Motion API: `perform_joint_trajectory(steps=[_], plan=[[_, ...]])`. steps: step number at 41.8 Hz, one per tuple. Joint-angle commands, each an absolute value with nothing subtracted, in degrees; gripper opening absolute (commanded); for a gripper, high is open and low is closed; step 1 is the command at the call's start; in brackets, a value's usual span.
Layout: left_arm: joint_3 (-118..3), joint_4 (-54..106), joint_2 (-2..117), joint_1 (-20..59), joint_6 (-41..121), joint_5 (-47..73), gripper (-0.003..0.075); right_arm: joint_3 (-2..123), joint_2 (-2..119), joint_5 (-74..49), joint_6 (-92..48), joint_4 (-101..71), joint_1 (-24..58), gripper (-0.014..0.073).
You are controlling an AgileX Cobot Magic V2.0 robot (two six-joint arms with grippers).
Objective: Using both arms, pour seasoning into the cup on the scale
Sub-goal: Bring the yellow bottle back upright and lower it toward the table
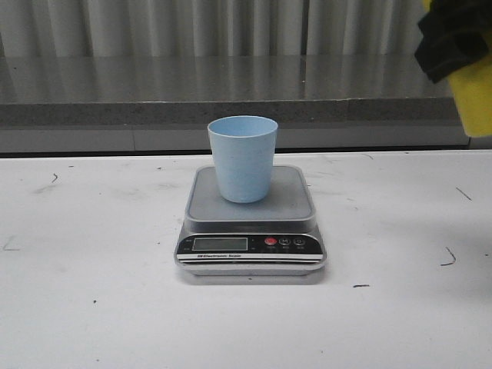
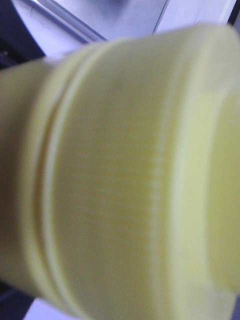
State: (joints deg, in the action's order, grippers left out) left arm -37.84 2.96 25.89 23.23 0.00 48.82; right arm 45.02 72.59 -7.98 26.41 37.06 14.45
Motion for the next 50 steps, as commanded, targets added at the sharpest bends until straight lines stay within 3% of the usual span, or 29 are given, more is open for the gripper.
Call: perform_joint_trajectory(steps=[1,9,21,36,50], plan=[[-39.3,3.3,26.3,23.2,-0.9,44.9,0.0313,42.2,70.9,8.0,26.5,38.1,10.0,0.0342],[-39.3,3.3,26.3,23.2,-0.9,44.9,0.0313,36.3,74.7,28.4,26.2,36.4,1.8,0.0342],[-39.3,3.3,26.3,23.2,-0.9,44.9,0.0313,36.4,86.5,45.0,19.4,36.4,0.3,0.0342],[-39.3,3.3,26.3,23.2,-0.9,44.9,0.0313,36.4,98.6,59.5,11.8,21.0,0.2,0.0342],[-39.3,3.3,26.3,23.2,-0.9,44.9,0.0313,40.6,108.1,70.3,10.2,20.3,0.2,0.0353]])
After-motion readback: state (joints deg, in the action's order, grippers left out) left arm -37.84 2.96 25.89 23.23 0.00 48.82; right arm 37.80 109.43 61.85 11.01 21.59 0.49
